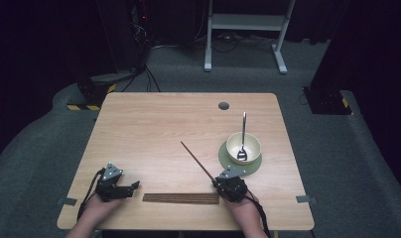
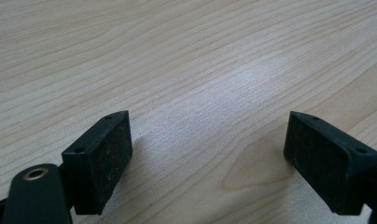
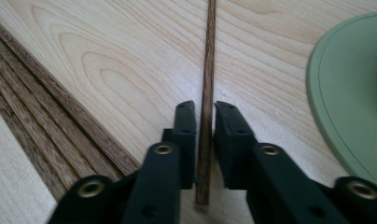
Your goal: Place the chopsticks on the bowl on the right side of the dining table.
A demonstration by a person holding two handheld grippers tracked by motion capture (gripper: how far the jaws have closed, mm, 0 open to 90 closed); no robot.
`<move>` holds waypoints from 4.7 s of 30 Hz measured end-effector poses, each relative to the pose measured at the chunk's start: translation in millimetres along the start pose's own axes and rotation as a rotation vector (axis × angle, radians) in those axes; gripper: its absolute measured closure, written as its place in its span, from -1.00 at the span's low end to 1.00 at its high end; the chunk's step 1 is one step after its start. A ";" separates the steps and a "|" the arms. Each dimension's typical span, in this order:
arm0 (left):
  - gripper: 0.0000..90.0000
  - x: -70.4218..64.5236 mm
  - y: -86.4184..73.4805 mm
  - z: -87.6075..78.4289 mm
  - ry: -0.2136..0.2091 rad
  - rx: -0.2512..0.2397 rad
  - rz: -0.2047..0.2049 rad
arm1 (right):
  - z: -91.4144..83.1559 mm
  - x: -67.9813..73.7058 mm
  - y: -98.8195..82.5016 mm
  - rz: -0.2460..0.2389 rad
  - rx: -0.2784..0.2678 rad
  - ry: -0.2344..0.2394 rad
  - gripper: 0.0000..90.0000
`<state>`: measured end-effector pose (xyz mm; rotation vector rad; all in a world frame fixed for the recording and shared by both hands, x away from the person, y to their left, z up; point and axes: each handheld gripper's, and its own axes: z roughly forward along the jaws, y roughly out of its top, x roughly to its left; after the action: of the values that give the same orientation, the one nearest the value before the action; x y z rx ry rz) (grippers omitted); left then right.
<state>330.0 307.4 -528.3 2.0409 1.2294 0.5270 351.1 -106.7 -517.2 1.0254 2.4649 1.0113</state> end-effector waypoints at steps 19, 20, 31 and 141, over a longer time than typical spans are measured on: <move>-0.65 -0.9 -0.7 -0.7 0.001 -0.002 0.000 | 5.9 3.4 3.1 -0.024 -0.018 -0.014 0.88; -0.65 -0.9 -0.7 -0.8 0.000 -0.002 0.000 | 5.8 3.3 3.4 -0.022 -0.016 -0.012 0.88; -0.65 -1.0 -0.7 -0.8 -0.001 -0.002 0.002 | -2.7 2.3 6.8 -0.007 -0.046 -0.016 0.88; -0.64 -1.3 -1.4 -1.5 -0.014 -0.003 0.011 | -95.8 -51.2 3.8 0.079 -0.285 -0.249 0.42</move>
<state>327.6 307.2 -528.3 2.0470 1.2087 0.5185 342.0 -188.7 -446.4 1.0862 2.0275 1.1426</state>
